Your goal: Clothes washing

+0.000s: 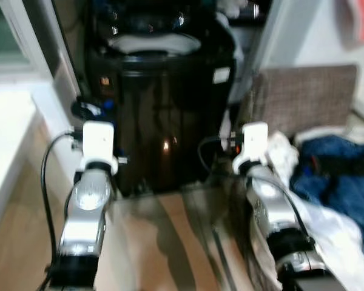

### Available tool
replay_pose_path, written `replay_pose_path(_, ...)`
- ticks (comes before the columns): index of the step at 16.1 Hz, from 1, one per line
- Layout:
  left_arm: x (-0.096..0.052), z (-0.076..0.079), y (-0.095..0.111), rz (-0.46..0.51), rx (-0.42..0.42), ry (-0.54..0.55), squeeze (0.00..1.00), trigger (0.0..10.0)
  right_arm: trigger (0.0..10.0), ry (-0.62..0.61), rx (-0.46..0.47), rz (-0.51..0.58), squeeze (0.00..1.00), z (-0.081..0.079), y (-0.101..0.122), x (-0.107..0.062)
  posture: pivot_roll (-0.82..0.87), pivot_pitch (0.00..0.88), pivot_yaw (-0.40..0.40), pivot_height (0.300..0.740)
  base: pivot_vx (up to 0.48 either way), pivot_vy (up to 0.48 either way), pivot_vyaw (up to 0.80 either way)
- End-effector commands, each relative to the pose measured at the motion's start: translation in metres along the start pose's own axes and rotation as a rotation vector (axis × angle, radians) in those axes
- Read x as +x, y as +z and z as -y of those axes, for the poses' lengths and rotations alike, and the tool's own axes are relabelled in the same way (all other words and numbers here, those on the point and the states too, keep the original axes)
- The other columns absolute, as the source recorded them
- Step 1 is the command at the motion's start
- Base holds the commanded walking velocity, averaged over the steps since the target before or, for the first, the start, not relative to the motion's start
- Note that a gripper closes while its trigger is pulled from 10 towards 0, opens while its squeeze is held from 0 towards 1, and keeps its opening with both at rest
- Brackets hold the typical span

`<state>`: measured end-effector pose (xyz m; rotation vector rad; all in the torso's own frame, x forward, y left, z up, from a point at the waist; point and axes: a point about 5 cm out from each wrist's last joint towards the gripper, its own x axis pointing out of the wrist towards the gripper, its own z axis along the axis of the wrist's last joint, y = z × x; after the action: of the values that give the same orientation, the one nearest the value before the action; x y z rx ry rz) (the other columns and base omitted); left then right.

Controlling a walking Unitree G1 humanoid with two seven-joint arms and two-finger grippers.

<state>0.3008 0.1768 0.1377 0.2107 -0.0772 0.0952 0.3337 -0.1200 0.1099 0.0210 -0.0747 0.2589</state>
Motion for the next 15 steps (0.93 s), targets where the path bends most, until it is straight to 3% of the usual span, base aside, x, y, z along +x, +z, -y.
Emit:
replay_pose_path(1, 0.004, 0.01, 0.011, 0.046, 0.009, -0.023, 0.0, 0.0, 10.0, -0.035, -0.02, 0.054, 0.0, 0.013, 0.014, 0.003, -0.09, 0.0, -0.002, 0.74, 0.48, 0.0, 0.0)
replay_pose_path(5, 0.009, 0.006, 0.02, 0.082, 0.026, 0.001, 0.0, 0.0, 10.0, -0.027, -0.035, 0.154, 0.0, 0.015, 0.048, 0.019, -0.08, 0.0, 0.002, 0.74, 0.48, 0.0, 0.0)
replay_pose_path(9, 0.015, 0.006, 0.033, 0.144, 0.055, -0.002, 0.0, 0.0, 10.0, -0.022, -0.034, 0.159, 0.0, 0.016, 0.047, 0.019, -0.08, 0.0, -0.002, 0.74, 0.48, 0.0, 0.0)
replay_pose_path(15, 0.024, -0.002, 0.048, 0.197, 0.06, 0.023, 0.0, 0.0, 10.0, 0.042, 0.007, 0.142, 0.0, 0.001, 0.034, 0.01, -0.08, 0.0, 0.001, 0.74, 0.48, 0.0, 0.0)
